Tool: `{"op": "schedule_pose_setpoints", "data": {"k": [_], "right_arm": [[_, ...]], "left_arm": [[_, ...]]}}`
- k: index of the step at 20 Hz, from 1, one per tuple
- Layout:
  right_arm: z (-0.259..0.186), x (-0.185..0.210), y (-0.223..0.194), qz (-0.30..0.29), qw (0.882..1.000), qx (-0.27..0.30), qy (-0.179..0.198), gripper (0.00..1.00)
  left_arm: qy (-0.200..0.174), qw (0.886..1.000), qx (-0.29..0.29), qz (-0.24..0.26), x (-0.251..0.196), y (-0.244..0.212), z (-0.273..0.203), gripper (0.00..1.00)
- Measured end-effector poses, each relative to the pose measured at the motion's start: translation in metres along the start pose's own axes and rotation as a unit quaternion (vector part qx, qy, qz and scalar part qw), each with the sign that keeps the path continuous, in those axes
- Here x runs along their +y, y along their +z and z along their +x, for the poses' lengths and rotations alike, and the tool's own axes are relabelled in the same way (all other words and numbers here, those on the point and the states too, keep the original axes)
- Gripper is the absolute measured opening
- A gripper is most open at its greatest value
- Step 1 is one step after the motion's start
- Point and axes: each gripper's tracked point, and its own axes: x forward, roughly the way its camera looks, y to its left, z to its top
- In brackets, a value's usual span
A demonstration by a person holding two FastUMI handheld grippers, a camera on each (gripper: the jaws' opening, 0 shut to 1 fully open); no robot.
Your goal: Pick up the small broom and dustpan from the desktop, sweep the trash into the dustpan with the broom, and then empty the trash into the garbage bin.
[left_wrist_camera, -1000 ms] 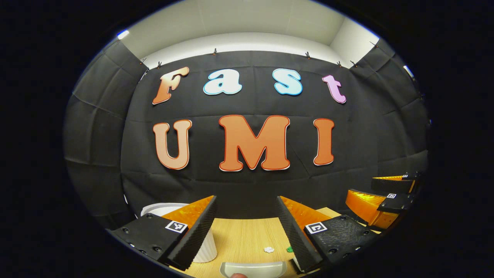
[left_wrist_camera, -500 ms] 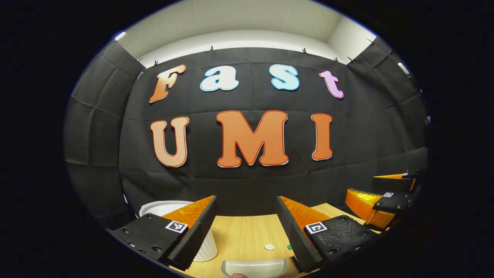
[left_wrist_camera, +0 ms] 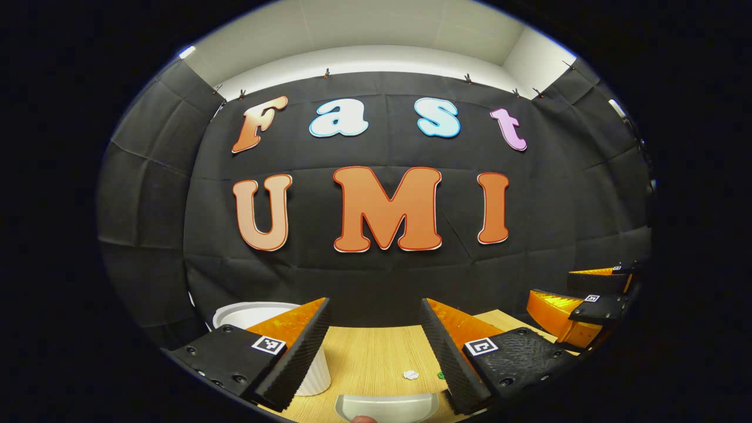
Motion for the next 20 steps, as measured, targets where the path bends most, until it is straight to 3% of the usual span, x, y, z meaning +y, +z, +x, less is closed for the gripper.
{"op": "schedule_pose_setpoints", "data": {"k": [5,8,12,15,17,20], "right_arm": [[0.003,0.004,-0.017,-0.015,1.000,0.017,0.003,0.95],[0.005,0.008,-0.071,-0.006,0.994,0.106,0.014,0.95],[-0.003,0.009,-0.139,-0.001,0.977,0.213,0.020,0.95],[-0.012,0.014,-0.193,0.001,0.952,0.305,0.035,0.96],[-0.031,0.019,-0.225,-0.002,0.930,0.365,0.051,0.96],[-0.035,0.022,-0.245,-0.016,0.907,0.414,0.074,0.96]], "left_arm": [[-0.007,1.000,0.028,-0.002,0.001,-0.019,0.001,0.95],[-0.020,0.995,0.092,-0.021,-0.004,-0.056,0.002,0.95],[-0.009,0.980,0.196,-0.019,0.001,-0.123,-0.011,0.95],[-0.004,0.959,0.281,-0.021,-0.006,-0.174,-0.032,0.95],[0.008,0.940,0.341,-0.020,-0.003,-0.207,-0.043,0.95],[0.005,0.904,0.427,-0.033,-0.007,-0.237,-0.057,0.96]]}}
